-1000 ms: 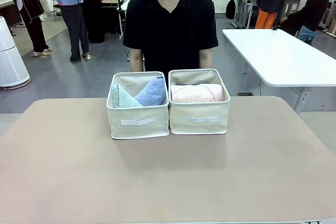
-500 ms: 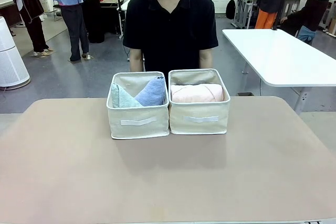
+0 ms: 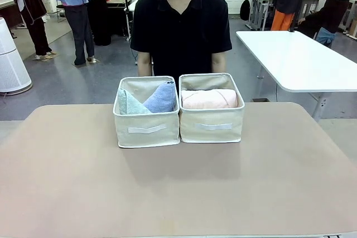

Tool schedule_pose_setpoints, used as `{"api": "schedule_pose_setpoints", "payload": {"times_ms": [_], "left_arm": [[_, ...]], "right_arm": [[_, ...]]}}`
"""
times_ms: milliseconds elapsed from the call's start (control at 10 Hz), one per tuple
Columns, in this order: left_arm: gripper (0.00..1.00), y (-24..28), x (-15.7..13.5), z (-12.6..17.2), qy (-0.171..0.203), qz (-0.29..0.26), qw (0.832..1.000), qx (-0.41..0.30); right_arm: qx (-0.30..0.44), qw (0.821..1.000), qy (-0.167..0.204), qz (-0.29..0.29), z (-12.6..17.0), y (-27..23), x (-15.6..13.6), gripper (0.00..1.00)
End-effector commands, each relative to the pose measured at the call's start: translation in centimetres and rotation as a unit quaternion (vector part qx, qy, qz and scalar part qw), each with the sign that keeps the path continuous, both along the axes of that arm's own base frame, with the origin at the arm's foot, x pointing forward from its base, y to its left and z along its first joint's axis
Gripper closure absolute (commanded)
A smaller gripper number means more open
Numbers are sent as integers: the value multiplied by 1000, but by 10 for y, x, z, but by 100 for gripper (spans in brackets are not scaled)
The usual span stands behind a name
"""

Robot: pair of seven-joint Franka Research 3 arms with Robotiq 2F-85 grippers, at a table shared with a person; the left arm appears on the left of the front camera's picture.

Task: Sort the towels based on their folding style.
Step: Pick up another triangle-folded towel from the table and place it in the left Fabric basket.

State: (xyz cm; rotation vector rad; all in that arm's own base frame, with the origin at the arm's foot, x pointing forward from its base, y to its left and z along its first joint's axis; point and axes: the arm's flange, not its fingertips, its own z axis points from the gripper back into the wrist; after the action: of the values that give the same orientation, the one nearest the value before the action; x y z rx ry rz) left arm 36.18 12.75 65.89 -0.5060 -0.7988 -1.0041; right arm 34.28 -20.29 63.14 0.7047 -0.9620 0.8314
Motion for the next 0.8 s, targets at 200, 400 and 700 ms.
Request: {"api": "schedule_pose_setpoints", "payload": {"times_ms": [200,400,700], "left_arm": [[0,0,-2,0,-2,-6,1000,3],[0,0,-2,0,-2,-6,1000,3],[0,0,-2,0,-2,-6,1000,3]], "right_arm": [[3,1000,-1,4,-1,0,0,0],[3,1000,-1,4,-1,0,0,0],[3,1000,-1,4,-1,0,0,0]]}}
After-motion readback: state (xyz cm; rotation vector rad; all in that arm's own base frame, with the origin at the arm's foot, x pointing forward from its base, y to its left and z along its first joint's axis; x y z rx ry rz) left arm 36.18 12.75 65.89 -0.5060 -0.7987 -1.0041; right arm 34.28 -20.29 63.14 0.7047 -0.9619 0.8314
